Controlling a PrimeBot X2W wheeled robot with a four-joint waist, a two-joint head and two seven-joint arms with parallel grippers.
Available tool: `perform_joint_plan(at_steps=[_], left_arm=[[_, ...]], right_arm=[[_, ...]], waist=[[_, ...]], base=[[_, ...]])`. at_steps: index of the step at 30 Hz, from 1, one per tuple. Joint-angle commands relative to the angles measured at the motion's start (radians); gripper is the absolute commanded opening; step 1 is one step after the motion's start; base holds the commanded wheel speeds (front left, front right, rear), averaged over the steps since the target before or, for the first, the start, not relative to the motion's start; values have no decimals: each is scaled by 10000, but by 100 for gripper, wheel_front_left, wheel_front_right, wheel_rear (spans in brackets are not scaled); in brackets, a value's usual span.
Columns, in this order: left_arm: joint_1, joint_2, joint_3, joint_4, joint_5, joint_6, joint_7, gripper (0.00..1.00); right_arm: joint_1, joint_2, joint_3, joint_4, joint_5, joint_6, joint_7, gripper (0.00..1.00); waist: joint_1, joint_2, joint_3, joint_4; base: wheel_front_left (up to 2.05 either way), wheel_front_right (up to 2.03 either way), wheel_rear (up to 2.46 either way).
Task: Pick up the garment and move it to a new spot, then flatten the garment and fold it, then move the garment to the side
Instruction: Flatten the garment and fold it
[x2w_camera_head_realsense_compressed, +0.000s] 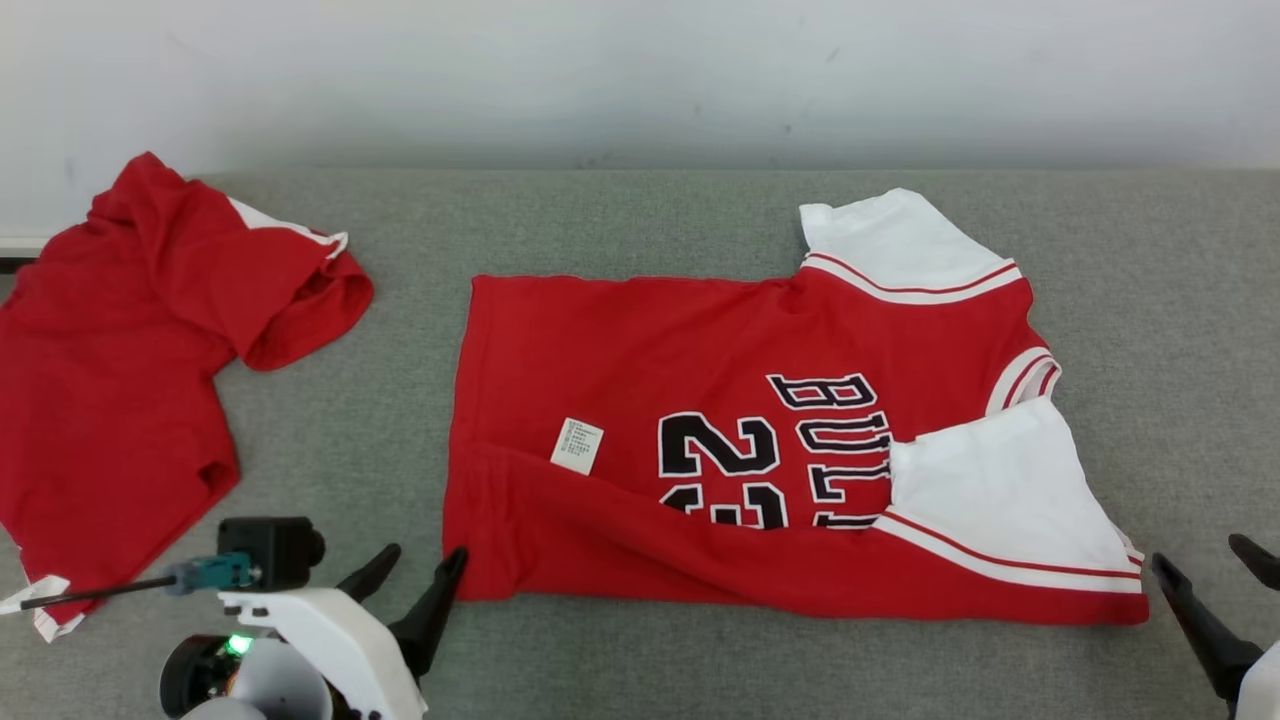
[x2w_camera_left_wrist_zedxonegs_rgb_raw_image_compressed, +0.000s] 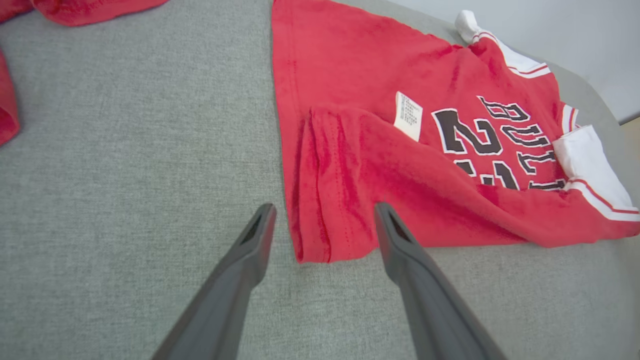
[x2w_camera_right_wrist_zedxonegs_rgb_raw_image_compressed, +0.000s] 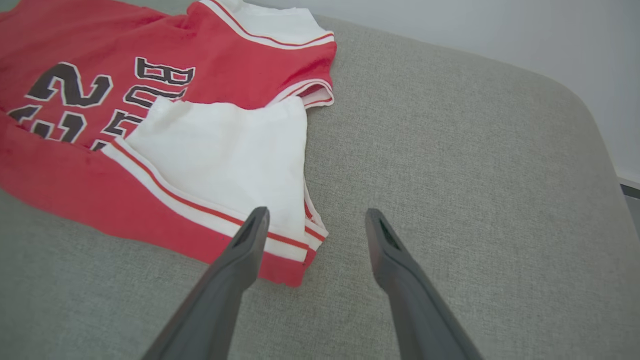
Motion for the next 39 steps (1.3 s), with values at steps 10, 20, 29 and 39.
perform_joint_plan(at_steps=[10, 20, 29, 39], left_arm=[[-735, -561, -402, 1598, 436, -791, -453, 100], [-1128, -822, -648, 2330, 446, -1357, -334, 100], [-984, -1261, -1144, 2449, -40, -1869, 295, 100], [-904, -1279, -1283, 2250, -357, -2250, 643, 0]], right_arm=[[-702, 531, 861, 1702, -308, -1, -685, 100], [-1340, 536, 1132, 2525, -310, -1, -1036, 100], [-1550, 855, 1716, 2939, -74, 16, -711, 100], [-1715, 463, 2350, 2893, 814, 2, -663, 0]], waist=[[0, 0, 695, 67], [0, 0, 1104, 133], [0, 0, 1142, 70], [0, 0, 1001, -1]], base=[[0, 0, 0], [0, 0, 0], [0, 0, 0], [0, 0, 0]])
